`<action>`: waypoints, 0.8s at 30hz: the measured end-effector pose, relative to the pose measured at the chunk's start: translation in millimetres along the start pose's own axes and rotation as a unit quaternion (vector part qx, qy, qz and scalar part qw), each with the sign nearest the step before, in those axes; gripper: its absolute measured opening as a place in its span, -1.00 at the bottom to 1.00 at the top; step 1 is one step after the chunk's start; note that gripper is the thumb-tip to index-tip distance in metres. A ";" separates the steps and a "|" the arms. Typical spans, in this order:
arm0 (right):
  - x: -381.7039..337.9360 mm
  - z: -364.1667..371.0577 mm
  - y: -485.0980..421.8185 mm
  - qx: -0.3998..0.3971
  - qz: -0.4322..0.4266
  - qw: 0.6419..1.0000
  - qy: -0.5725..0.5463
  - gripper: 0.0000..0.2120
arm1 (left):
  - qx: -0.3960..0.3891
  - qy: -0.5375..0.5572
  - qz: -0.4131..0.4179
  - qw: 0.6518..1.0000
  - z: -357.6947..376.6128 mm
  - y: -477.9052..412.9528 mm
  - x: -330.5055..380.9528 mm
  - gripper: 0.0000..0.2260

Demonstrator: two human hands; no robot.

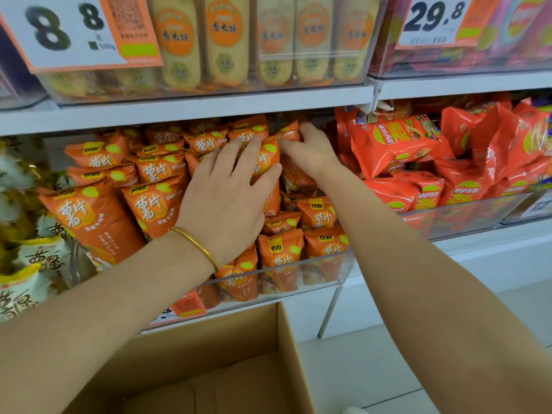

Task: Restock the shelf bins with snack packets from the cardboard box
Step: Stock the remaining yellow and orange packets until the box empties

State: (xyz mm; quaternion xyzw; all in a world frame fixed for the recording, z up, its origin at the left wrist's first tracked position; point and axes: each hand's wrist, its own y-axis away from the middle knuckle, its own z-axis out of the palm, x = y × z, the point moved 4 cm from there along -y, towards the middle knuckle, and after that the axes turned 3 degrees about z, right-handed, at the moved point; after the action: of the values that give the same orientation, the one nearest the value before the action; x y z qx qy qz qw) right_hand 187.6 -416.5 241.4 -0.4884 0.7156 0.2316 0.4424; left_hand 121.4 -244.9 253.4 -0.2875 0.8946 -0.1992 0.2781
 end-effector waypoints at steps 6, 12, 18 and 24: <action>-3.5 3.6 -7.3 -0.044 0.046 0.996 0.058 -0.21 | 0.000 0.004 0.002 1.000 0.8 -0.1 -0.5 -0.51; -3.8 -1.0 -13.5 -0.076 0.062 0.988 0.118 -0.33 | -0.002 0.006 0.000 1.000 0.6 -0.1 0.2 -0.52; 5.9 -1.4 2.7 -0.043 -0.001 0.998 0.041 -0.63 | -0.003 0.002 0.000 1.000 -0.2 0.1 0.4 -0.53; 9.6 1.7 0.5 -0.038 -0.010 0.999 -0.019 -0.62 | -0.003 0.000 0.006 1.000 -0.5 -0.3 0.6 -0.53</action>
State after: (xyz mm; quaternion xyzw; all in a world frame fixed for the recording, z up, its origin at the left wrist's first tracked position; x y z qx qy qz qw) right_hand 186.6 -419.7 232.3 -0.5075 0.6929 0.2636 0.4392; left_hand 120.8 -245.4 253.7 -0.2831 0.8970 -0.1945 0.2784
